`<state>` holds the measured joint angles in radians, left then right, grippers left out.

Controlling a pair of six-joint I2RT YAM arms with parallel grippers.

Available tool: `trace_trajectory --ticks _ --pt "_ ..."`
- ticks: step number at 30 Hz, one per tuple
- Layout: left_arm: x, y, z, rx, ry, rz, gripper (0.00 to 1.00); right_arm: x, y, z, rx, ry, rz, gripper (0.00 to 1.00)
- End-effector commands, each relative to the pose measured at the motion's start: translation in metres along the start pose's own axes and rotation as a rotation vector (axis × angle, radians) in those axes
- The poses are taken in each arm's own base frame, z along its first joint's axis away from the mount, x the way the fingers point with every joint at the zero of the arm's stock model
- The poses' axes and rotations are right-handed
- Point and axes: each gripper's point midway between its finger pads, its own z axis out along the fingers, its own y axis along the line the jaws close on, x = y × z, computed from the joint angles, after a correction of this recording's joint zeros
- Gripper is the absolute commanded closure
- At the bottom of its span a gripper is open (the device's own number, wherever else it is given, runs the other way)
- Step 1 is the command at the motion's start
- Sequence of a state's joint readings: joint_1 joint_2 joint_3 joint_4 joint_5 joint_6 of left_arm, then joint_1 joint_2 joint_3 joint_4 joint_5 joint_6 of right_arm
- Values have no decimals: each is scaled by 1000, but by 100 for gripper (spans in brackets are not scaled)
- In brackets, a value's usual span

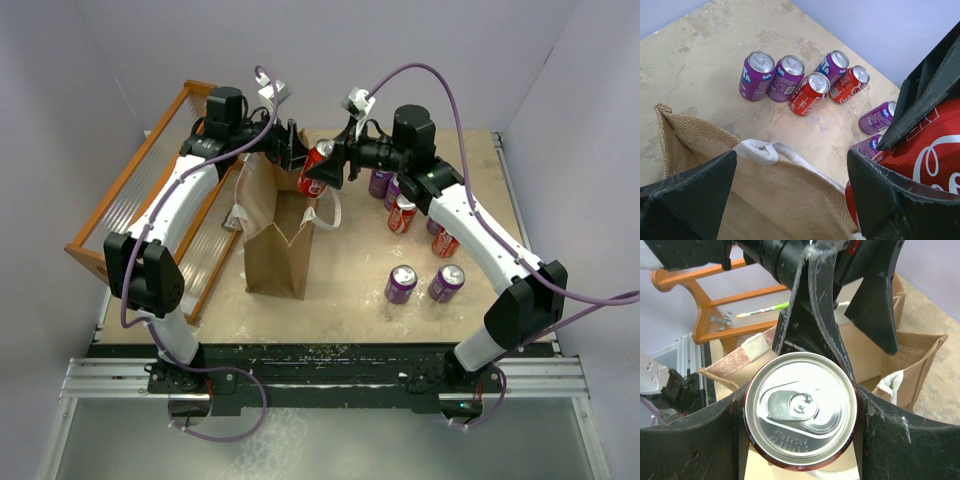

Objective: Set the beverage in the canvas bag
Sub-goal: Pick up the drink from the canvas bag.

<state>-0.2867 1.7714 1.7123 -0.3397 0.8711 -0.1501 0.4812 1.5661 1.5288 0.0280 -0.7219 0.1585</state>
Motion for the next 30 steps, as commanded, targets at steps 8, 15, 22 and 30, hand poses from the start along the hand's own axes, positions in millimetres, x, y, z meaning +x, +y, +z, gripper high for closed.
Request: trace_trajectory --ticks 8,15,22,30 --pt "-19 -45 -5 99 26 163 0 -114 -7 -26 142 -318 -331 100" --pt "-75 31 -68 -188 -107 182 3 -116 -6 -37 157 -309 -377 100" --pt "-67 92 -85 -446 9 276 4 -114 -12 -39 169 -301 -383 100" --pt "-26 128 -82 -571 197 200 12 -111 -13 -37 163 -290 -391 100"
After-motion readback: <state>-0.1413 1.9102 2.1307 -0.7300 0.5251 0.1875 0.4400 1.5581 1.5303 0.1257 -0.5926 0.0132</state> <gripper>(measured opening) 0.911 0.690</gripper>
